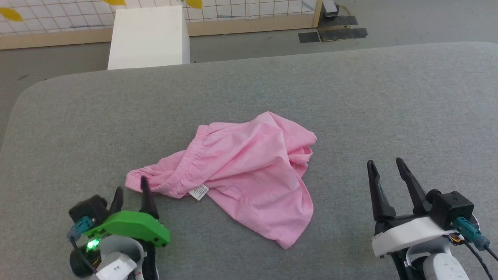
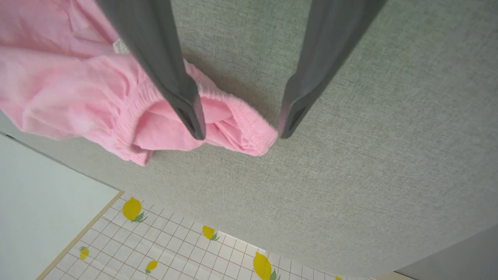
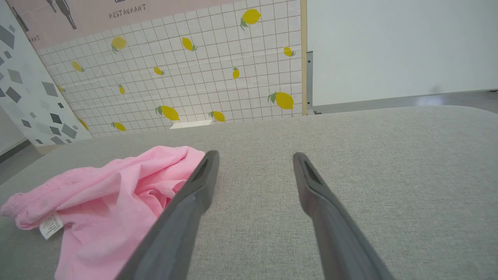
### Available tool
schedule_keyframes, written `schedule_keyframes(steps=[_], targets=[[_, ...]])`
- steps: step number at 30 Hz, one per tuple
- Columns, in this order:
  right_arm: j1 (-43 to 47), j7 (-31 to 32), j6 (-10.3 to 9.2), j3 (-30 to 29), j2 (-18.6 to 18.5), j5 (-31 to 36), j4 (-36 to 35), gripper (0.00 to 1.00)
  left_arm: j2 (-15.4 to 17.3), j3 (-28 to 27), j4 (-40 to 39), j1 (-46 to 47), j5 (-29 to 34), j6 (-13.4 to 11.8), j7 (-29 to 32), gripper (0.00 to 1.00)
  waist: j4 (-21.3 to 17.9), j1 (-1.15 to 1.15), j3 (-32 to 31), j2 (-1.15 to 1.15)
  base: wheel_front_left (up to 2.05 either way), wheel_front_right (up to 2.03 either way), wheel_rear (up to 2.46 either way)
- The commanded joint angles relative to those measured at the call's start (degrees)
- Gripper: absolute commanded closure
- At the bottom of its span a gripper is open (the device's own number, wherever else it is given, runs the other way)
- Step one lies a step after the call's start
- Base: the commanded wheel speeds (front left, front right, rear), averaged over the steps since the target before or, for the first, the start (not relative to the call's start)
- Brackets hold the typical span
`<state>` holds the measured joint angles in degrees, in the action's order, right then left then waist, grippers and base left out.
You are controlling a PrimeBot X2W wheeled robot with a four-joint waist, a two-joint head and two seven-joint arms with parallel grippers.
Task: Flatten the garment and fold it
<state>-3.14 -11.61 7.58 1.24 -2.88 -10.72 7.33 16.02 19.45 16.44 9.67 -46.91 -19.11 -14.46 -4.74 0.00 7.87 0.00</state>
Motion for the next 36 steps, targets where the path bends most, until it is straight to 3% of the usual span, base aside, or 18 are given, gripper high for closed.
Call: schedule_keyframes(steps=[1, 4, 8, 15, 23, 24, 25, 26, 31, 36], targets=[[-0.86, 0.26, -0.09, 0.39, 0.01, 0.03, -0.18, 0.00, -0.17, -0.16, -2.74, -0.51, 1.82, 1.69, -0.44, 0.00, 0.52, 0.00, 0.27, 0.00, 0.00, 0.00, 0.00], [-0.87, 2.54, -0.09, 2.59, 0.01, -0.34, -0.11, 0.00, -1.60, -2.03, -10.07, -1.21, 8.20, 4.84, -0.50, 0.00, 1.07, 0.00, 0.57, 0.00, 0.00, 0.00, 0.00], [-0.21, 14.15, -0.09, 9.61, 0.01, -1.45, 1.04, 0.00, -6.10, -5.95, -17.70, -3.24, 17.41, 8.38, -0.52, 0.00, 2.21, 0.00, 1.47, 0.00, 0.00, 0.00, 0.00], [-0.28, 33.67, -0.09, 14.15, 0.01, -1.03, 1.49, 0.00, -11.69, -11.67, -19.95, -4.19, 25.31, 14.07, -0.52, 0.00, 4.30, 0.00, 3.47, 0.00, 0.00, 0.00, 0.00], [-1.46, 46.43, -0.09, 14.04, 0.01, 2.26, 1.66, 0.00, -13.06, -12.61, -18.95, -3.21, 28.96, 17.76, -0.53, 0.00, 6.89, 0.00, 5.35, 0.00, 0.00, 0.00, 0.00], [-1.54, 47.53, -0.09, 14.13, 0.01, 2.25, 1.44, 0.52, -13.09, -12.55, -18.83, -3.13, 28.71, 17.81, -0.53, 0.00, 7.06, 0.00, 5.43, 0.00, 0.00, 0.00, 0.00], [-1.72, 47.86, -0.09, 14.22, 0.01, 2.65, 1.09, 0.92, -13.10, -12.39, -18.79, -3.05, 28.34, 17.73, -0.53, 0.00, 7.19, 0.00, 5.47, 0.00, 0.00, 0.00, 0.00], [-1.87, 47.86, -0.09, 14.16, 0.01, 2.95, 0.68, 1.00, -13.11, -12.18, -18.70, -3.00, 27.95, 17.57, -0.53, 0.00, 7.32, 0.00, 5.46, 0.00, 0.00, 0.00, 0.00], [-1.81, 46.01, -0.09, 8.55, 0.01, 3.58, -1.33, 1.00, -13.13, -11.77, -18.03, -3.13, 27.00, 17.15, -0.53, 0.00, 7.17, 0.00, 4.70, 0.00, 0.00, 0.00, 0.00], [-0.63, 46.73, -0.09, -3.33, -0.44, 6.83, -6.09, 1.00, -13.14, -11.53, -16.94, -3.37, 26.59, 17.48, -0.53, 0.00, 6.30, 0.00, 3.59, 0.00, 0.00, 0.00, 0.00]])
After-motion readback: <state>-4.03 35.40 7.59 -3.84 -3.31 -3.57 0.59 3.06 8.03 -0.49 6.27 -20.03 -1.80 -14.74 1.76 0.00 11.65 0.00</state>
